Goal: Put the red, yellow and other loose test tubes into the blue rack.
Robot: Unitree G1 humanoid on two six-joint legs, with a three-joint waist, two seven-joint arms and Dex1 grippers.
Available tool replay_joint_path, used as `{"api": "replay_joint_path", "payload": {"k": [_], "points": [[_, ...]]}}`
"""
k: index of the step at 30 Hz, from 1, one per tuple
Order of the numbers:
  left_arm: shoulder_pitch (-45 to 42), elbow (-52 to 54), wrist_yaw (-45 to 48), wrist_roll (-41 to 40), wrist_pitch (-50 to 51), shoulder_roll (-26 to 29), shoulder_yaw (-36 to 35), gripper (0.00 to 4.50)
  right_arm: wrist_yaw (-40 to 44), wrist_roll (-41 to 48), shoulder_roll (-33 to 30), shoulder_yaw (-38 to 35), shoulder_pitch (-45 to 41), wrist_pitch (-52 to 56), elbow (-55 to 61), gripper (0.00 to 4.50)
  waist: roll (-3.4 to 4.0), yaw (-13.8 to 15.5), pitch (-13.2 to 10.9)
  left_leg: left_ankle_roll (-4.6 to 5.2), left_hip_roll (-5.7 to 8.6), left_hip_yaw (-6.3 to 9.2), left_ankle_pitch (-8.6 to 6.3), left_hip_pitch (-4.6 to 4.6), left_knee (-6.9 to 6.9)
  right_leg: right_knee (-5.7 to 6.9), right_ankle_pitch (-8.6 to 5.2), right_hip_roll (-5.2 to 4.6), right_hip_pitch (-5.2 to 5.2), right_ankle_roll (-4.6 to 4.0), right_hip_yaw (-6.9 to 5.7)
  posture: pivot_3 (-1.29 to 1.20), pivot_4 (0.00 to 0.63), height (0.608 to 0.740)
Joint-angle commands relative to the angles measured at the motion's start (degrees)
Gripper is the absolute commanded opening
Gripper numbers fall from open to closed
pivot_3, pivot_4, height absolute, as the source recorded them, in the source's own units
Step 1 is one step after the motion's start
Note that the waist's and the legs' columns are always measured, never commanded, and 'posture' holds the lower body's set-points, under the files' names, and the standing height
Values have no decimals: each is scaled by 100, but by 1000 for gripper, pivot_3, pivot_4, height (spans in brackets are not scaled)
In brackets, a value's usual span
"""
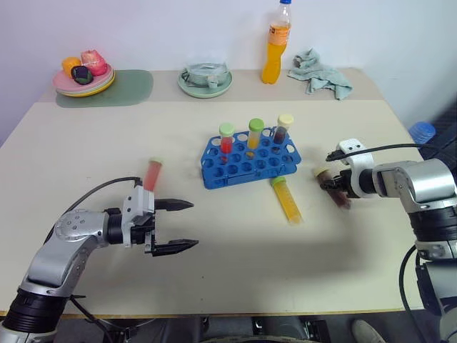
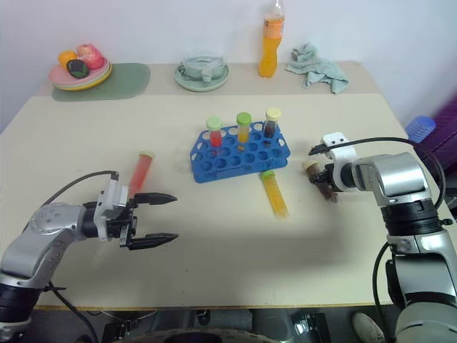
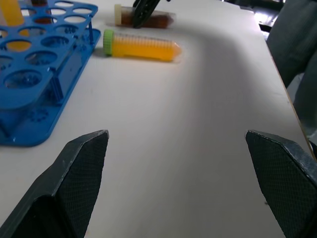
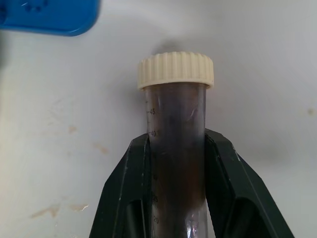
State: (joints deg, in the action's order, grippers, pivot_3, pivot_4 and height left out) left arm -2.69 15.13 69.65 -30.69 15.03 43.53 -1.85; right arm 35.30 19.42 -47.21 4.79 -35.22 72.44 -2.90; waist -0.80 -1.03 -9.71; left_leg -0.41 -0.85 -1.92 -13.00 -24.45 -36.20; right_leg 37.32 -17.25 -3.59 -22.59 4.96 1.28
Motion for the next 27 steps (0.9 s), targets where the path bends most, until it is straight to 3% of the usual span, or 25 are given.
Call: {"api": "replay_joint_path", "payload": {"k": [1, 5, 10, 14, 20, 27], "points": [[55, 246, -65, -155, 41, 28, -216, 4500, 331, 266, -134, -389, 366, -431, 912, 877, 0, 9, 0, 0, 0, 0, 0, 0, 0, 0, 0, 0, 0, 1, 0, 0, 150, 740], [111, 267, -101, -160, 61, 5, -249, 4500, 727, 789, 197, -1212, 1104, -1401, 1760, 877, 0, 16, -1, 0, 0, 1, 0, -1, 1, 0, 7, 1, 0, 12, -1, 0, 150, 740], [82, 182, -135, -121, -29, -11, -264, 4500, 1083, 1504, 1082, -1973, 1690, -2642, 2224, 877, -1, 7, -1, 0, 0, 0, 0, 4, -5, 1, 8, 3, 10, 16, -3, 0, 150, 740], [-17, 8, -124, -76, -122, -18, -275, 4500, 577, 1403, 2046, -2046, 1645, -3734, 2143, 877, -1, 4, -1, 0, -1, 1, 1, 11, -11, 12, 9, 7, 15, 16, -3, 0, 150, 740], [-153, -130, -184, -101, -133, -60, -260, 4500, -75, 365, 3409, -1599, 1437, -6187, 911, 877, -1, -2, -1, 0, -1, 0, 1, 13, -19, 23, 9, 13, 13, 18, -4, 0, 150, 740], [-238, 6, -345, -179, 33, -100, -279, 4500, -173, 45, 3869, -1609, 987, -8013, -619, 877, 1, -8, -2, 0, 0, -4, 2, 12, -27, 30, 13, 14, 12, 25, -4, 0, 150, 740]]}}
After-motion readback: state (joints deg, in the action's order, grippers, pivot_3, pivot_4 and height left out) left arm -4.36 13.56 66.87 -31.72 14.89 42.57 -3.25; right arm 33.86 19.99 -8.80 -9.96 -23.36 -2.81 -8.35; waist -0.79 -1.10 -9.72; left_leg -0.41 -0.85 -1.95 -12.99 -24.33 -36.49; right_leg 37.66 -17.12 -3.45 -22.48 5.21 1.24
